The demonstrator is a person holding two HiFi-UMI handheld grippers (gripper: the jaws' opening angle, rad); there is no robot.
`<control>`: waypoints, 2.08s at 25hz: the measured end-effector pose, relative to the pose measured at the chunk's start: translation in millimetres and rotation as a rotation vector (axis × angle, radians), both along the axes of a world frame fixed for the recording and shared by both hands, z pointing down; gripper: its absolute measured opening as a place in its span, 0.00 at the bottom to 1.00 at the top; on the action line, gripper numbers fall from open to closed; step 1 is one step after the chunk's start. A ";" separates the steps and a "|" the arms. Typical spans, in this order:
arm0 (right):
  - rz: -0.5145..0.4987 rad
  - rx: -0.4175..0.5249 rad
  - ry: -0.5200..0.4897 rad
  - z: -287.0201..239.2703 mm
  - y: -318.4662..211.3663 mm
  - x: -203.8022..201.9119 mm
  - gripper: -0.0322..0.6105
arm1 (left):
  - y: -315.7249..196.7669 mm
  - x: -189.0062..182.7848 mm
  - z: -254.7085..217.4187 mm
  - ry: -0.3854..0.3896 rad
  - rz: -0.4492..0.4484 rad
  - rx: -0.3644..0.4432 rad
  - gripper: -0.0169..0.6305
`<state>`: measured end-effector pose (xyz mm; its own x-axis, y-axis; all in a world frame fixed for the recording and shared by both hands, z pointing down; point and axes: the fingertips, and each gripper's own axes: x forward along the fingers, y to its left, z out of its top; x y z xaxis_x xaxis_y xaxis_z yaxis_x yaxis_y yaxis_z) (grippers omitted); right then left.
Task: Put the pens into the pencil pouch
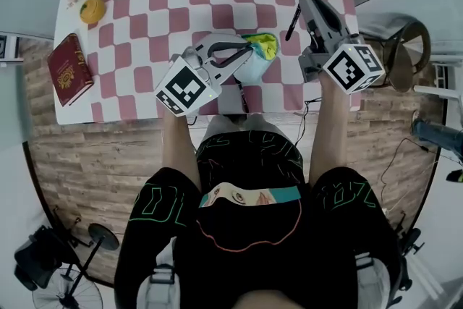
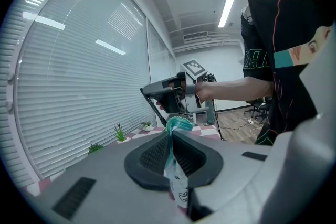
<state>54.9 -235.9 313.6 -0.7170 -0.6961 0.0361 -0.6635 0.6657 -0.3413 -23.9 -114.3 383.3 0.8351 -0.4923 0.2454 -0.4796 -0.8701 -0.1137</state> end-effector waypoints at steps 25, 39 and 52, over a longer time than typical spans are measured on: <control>-0.176 0.005 -0.053 -12.4 30.5 -75.6 0.13 | -4.9 -11.5 2.4 0.008 -0.043 0.012 0.05; -0.273 -0.052 0.090 34.0 50.9 -88.5 0.13 | -18.1 -39.6 -4.7 0.058 -0.182 0.054 0.05; -0.302 -0.086 0.246 61.6 59.8 -101.9 0.13 | -16.8 -57.7 -8.2 0.052 -0.233 0.074 0.05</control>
